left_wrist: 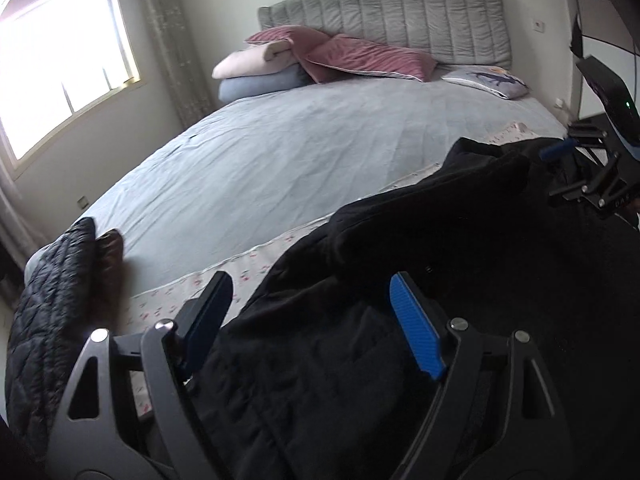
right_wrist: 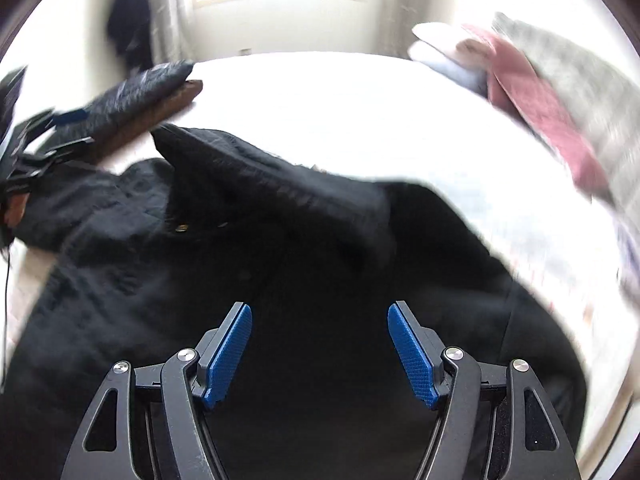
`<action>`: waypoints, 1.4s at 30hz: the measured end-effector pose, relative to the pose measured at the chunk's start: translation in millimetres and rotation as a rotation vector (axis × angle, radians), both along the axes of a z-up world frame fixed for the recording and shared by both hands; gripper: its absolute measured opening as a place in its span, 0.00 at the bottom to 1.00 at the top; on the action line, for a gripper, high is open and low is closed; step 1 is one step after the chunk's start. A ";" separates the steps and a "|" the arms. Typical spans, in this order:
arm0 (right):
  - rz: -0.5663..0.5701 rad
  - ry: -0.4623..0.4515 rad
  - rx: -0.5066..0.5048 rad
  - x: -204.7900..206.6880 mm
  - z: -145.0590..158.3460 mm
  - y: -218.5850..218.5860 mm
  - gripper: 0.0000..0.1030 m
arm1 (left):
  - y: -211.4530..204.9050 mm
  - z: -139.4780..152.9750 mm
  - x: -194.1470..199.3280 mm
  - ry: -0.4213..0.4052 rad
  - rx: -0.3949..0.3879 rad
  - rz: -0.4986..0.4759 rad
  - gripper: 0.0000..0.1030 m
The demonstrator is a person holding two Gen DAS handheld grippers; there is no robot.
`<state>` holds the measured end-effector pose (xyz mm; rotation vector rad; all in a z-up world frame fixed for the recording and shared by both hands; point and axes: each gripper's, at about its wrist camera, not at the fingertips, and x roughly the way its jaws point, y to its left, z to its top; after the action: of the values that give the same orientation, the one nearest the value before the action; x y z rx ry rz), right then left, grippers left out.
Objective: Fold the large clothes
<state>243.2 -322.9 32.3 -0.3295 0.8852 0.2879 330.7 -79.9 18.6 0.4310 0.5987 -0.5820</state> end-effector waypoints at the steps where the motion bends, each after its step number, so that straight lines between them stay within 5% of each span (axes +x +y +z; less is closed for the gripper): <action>1: 0.024 -0.013 -0.020 6.2 -2.4 0.9 0.70 | -4.2 -3.2 -0.6 0.003 -0.001 -0.021 0.79; 5: 0.135 -0.075 -0.032 33.6 -16.7 10.2 0.70 | -27.5 -11.6 10.9 -0.005 -0.022 -0.134 0.76; 9: 0.228 -0.081 0.066 51.2 -26.5 10.0 0.65 | -35.4 -9.6 5.9 -0.018 -0.009 -0.231 0.61; 10: 0.245 -0.074 0.080 52.7 -30.1 9.5 0.54 | -36.0 -11.4 4.4 -0.017 0.001 -0.252 0.56; 11: 0.262 -0.050 0.104 55.9 -35.2 7.3 0.45 | -34.3 -13.5 3.1 -0.003 0.008 -0.274 0.40; 12: 0.269 -0.024 0.133 59.1 -39.3 4.7 0.26 | -31.5 -17.2 2.6 0.028 0.017 -0.299 0.24; 13: 0.272 0.014 0.190 62.3 -44.9 -2.4 0.14 | -30.3 -22.0 3.3 0.058 0.021 -0.313 0.22; 18: 0.235 0.146 0.639 73.6 -62.8 -55.3 0.09 | -18.5 -48.6 -6.6 0.258 -0.032 -0.433 0.12; 21: 0.213 0.255 0.930 89.1 -74.1 -80.8 0.08 | -11.8 -51.9 0.6 0.402 -0.182 -0.480 0.12; 24: 0.140 0.348 1.030 106.0 -88.8 -95.3 0.08 | 5.8 -46.9 20.0 0.495 -0.379 -0.454 0.12; 26: 0.120 0.325 0.913 102.4 -92.1 -90.3 0.08 | 5.2 -43.6 18.1 0.426 -0.339 -0.384 0.13; 28: 0.176 0.238 0.674 82.5 -86.1 -65.2 0.10 | -0.5 -39.8 -1.8 0.321 -0.234 -0.362 0.17; 30: 0.207 0.148 0.428 61.2 -77.6 -36.7 0.13 | -15.5 -35.1 -30.0 0.177 -0.080 -0.374 0.50; 32: 0.224 0.052 0.224 46.5 -68.6 -11.0 0.22 | -28.9 -33.8 -48.6 0.051 0.036 -0.386 0.68; 34: 0.238 -0.044 0.070 36.7 -61.7 8.9 0.47 | -40.7 -34.0 -60.4 -0.034 0.129 -0.401 0.68; 36: 0.273 -0.122 -0.057 27.6 -59.5 27.6 0.60 | -54.2 -32.4 -63.8 -0.084 0.185 -0.416 0.68; 39: 0.367 -0.163 -0.184 25.1 -58.7 50.6 0.60 | -68.2 -29.2 -53.5 -0.142 0.256 -0.410 0.68; 42: 0.428 -0.164 -0.239 34.6 -58.2 69.9 0.59 | -76.6 -28.0 -38.0 -0.116 0.291 -0.419 0.67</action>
<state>277.7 -252.9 -25.9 -0.7576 0.6818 0.5433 292.7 -156.5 -9.4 0.8708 0.4844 -0.8661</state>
